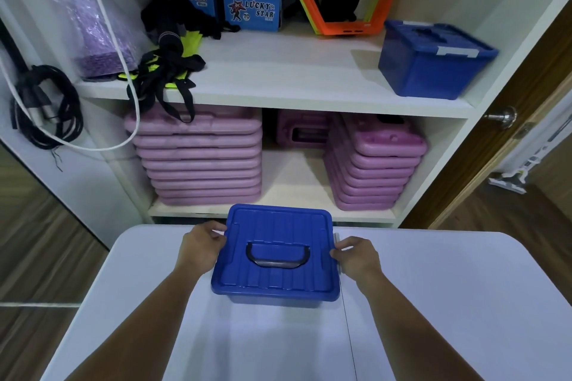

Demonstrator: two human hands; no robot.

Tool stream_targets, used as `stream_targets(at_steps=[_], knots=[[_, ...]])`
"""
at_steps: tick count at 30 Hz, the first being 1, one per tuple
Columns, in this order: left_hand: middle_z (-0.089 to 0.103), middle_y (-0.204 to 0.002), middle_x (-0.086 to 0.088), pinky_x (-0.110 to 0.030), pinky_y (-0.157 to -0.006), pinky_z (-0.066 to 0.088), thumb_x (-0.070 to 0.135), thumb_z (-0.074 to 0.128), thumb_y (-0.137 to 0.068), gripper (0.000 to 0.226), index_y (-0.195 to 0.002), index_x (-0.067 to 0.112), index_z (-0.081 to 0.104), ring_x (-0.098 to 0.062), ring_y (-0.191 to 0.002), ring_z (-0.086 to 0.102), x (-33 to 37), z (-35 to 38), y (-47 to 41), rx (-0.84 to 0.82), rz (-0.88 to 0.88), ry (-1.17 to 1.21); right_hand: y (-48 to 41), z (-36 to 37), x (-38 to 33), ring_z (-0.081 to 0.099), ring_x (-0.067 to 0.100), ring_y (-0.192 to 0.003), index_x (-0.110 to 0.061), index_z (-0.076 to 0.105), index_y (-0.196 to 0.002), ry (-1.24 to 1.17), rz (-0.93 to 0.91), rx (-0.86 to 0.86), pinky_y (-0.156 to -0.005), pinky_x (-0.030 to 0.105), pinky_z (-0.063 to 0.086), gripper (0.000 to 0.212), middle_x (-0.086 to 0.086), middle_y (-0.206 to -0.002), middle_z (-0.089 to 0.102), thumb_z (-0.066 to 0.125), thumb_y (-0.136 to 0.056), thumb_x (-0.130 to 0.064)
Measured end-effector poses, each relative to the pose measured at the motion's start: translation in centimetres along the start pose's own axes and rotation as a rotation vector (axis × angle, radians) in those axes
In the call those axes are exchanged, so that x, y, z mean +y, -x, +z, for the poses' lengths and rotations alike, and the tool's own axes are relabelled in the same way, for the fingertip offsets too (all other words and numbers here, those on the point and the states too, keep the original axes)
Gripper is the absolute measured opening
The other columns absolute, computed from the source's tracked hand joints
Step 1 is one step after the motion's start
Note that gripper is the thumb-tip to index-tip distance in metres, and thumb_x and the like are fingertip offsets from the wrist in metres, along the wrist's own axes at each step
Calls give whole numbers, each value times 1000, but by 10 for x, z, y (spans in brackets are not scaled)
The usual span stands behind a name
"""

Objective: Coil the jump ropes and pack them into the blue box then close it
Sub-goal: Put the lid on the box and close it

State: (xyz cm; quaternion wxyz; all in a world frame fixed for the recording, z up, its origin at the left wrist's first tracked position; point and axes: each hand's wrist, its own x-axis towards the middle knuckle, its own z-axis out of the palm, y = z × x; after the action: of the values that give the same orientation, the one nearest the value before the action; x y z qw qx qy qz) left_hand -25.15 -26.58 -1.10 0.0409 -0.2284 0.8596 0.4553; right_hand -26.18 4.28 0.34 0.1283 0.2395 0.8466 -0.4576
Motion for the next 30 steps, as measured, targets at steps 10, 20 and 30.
stream_targets(at_steps=[10,20,30], knots=[[65,-113,-11,-43,-89,47,21,74,-91,30,-118,18,59,-30,-104,60,-7,-7,-8,-166,-288,327,-4,-1,11,58,33,-112,-6,59,-121,-242,130,-80,-89,41,47,46,13,-123,60,78,-84,-24],[72,-108,-9,-40,-84,53,26,73,-92,22,-109,12,68,-29,-102,67,-11,-6,-9,-164,-297,338,-6,5,14,63,26,-79,-15,61,-85,-271,44,-39,-73,39,52,14,13,-97,68,75,-86,-14],[72,-98,-2,-37,-79,52,28,64,-97,18,-104,12,66,-27,-87,65,-9,6,5,32,1,-15,1,14,20,67,31,-88,-12,68,-84,-376,19,32,-80,45,60,17,10,-98,71,63,-95,-23]])
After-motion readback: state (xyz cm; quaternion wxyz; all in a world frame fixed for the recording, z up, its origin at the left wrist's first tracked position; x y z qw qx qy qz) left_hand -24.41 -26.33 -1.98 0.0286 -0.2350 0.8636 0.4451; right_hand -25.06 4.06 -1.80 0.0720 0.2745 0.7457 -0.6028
